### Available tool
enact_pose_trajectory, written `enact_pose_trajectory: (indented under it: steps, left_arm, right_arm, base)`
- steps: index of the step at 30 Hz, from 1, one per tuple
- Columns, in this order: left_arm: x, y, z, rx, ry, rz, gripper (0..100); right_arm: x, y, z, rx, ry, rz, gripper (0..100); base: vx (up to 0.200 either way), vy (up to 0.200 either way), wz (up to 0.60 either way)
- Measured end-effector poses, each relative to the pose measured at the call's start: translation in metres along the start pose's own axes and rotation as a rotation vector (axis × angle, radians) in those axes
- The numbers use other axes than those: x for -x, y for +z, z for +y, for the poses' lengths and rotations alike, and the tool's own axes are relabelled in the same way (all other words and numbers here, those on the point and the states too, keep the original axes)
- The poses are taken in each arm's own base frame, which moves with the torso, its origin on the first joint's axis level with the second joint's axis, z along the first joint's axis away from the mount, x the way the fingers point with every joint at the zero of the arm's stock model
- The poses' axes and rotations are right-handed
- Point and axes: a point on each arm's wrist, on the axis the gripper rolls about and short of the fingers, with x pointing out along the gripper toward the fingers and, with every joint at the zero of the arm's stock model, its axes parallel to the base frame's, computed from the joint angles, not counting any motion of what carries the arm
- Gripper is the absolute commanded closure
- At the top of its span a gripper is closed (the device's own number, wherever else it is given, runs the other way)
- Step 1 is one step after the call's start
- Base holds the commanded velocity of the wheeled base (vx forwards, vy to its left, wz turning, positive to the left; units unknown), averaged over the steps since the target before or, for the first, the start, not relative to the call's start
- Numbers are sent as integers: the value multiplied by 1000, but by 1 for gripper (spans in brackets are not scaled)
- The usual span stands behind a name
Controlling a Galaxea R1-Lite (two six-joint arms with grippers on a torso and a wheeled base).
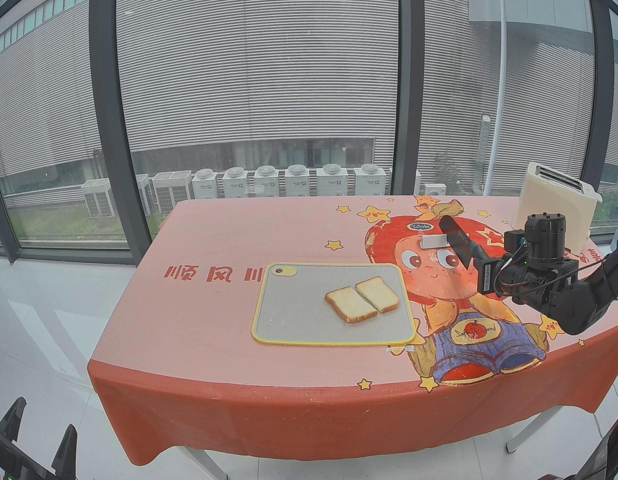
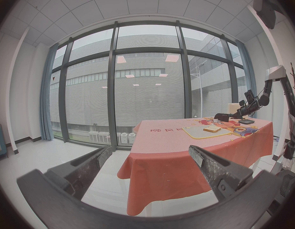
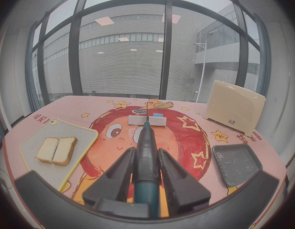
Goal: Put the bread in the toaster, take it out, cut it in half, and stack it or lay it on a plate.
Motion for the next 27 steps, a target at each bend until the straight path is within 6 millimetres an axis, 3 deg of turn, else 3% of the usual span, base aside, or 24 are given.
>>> enact_pose_trajectory:
  steps: [27]
  left_arm:
    - [0,0,0,0,0,0,0]
  right_arm:
    - [-2,-8,3,11,-3,28,100]
  base:
    - [0,0,0]
